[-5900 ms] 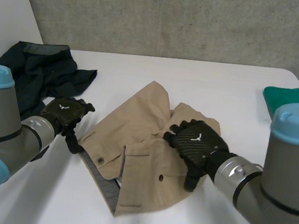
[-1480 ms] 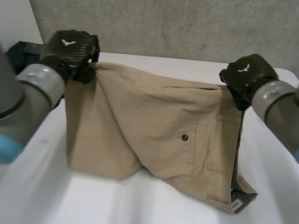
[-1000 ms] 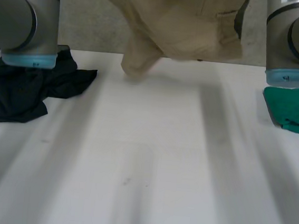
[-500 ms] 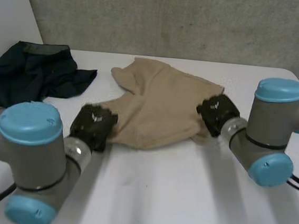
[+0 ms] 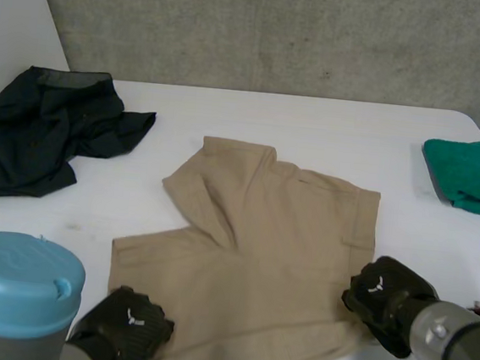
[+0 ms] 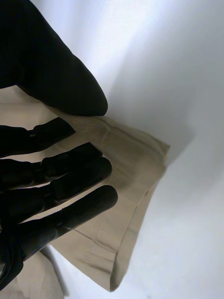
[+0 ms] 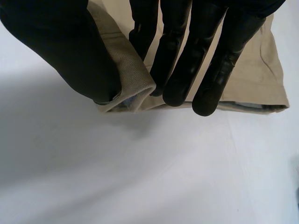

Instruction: Fold the laundry.

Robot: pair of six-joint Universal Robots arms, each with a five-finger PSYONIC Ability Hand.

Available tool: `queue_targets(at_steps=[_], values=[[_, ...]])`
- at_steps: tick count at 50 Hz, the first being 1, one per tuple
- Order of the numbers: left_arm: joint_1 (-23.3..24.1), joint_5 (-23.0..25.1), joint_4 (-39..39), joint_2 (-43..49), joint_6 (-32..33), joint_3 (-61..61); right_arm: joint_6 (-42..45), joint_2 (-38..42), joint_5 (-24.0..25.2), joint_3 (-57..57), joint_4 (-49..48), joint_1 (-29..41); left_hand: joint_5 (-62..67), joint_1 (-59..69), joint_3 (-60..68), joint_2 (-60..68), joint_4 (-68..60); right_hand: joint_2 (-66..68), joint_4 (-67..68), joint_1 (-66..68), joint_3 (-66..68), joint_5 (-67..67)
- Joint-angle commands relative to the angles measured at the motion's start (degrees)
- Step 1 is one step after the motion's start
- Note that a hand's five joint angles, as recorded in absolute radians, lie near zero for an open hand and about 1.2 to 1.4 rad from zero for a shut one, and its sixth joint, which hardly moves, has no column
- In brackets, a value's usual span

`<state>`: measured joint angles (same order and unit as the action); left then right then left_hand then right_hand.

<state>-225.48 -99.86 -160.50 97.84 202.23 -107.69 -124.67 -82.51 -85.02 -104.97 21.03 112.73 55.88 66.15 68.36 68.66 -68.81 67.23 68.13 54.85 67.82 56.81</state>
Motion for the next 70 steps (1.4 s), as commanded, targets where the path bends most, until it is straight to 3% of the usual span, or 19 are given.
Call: queue_targets(at_steps=[1,3,4,12,16,21,24,36,44,50,57,67,70], values=[[-0.83,1.08,-4.09,-1.25,0.53,3.89,1.18,-3.09,2.14,-0.41,1.03,-2.77,-29.64,-29.91,-32.13,-32.42,32.57,12.77,11.87,25.15,12.18,13.19],[-2.06,0.99,-6.65,-0.55,0.79,4.77,1.01,-2.92,2.49,-0.76,0.07,-2.86,-55.39,-55.66,-57.88,-58.17,58.32,12.77,11.87,25.15,12.18,13.19],[-2.85,0.99,-7.88,-0.28,1.06,5.29,0.83,-2.22,2.58,-1.28,-1.24,-2.78,-55.83,-56.1,-58.31,-58.61,58.76,12.77,11.87,25.15,12.18,13.19],[-11.03,1.95,-20.54,4.81,3.43,13.73,0.13,1.92,2.23,-3.13,-5.38,-2.6,-51.8,-52.07,-54.28,-54.58,54.73,12.77,11.87,25.15,12.18,13.19],[-14.28,8.08,-25.81,13.23,3.61,19.43,-0.83,1.83,2.32,-4.27,-6.52,-2.51,-48.1,-48.38,-50.59,-50.89,51.04,12.77,11.87,25.15,12.18,13.19],[-17.35,17.92,-26.44,22.89,3.43,26.98,-2.16,1.83,2.23,-5.24,-8.11,-2.34,-40.71,-40.99,-43.2,-43.5,43.65,12.77,11.87,25.15,12.18,13.19],[-19.28,20.84,-26.18,27.21,3.26,31.47,-2.42,1.92,2.23,-5.86,-9.07,-2.25,-37.84,-38.12,-40.33,-40.63,40.78,12.77,11.87,25.15,12.18,13.19],[-20.61,23.4,-25.39,38.3,3.52,41.85,-2.51,2.45,2.23,-7.27,-11.36,-2.07,-34.64,-34.91,-37.12,-37.42,37.57,12.77,11.87,25.15,12.18,13.19],[-20.61,25.33,-21.69,40.33,3.96,43.44,-2.51,2.45,2.23,-7.35,-11.8,-2.25,-28.6,-28.87,-31.08,-31.38,31.53,12.77,11.87,25.15,12.18,13.19],[-20.7,25.42,-20.64,40.76,4.92,43.44,-2.51,2.45,2.14,-7.27,-12.07,-2.42,-20.36,-20.63,-22.85,-23.14,23.29,12.77,11.87,25.15,12.18,13.19],[-21.23,23.67,-20.73,39.8,6.77,42.74,-2.51,2.45,2.14,-7.27,-12.15,-2.42,13.44,13.17,10.95,10.66,-10.51,12.77,11.87,25.15,12.18,13.19],[-21.58,11.28,-21.95,34.09,6.86,37.39,-2.51,2.45,2.14,-7.27,-12.68,-2.16,14.12,13.85,11.64,11.34,-11.19,12.77,11.87,25.15,12.18,13.19],[-21.14,10.48,-22.22,33.47,6.95,35.8,-2.51,2.45,2.14,-7.27,-12.77,-2.07,14.12,13.85,11.64,11.34,-11.19,12.77,11.87,25.15,12.18,13.19]])
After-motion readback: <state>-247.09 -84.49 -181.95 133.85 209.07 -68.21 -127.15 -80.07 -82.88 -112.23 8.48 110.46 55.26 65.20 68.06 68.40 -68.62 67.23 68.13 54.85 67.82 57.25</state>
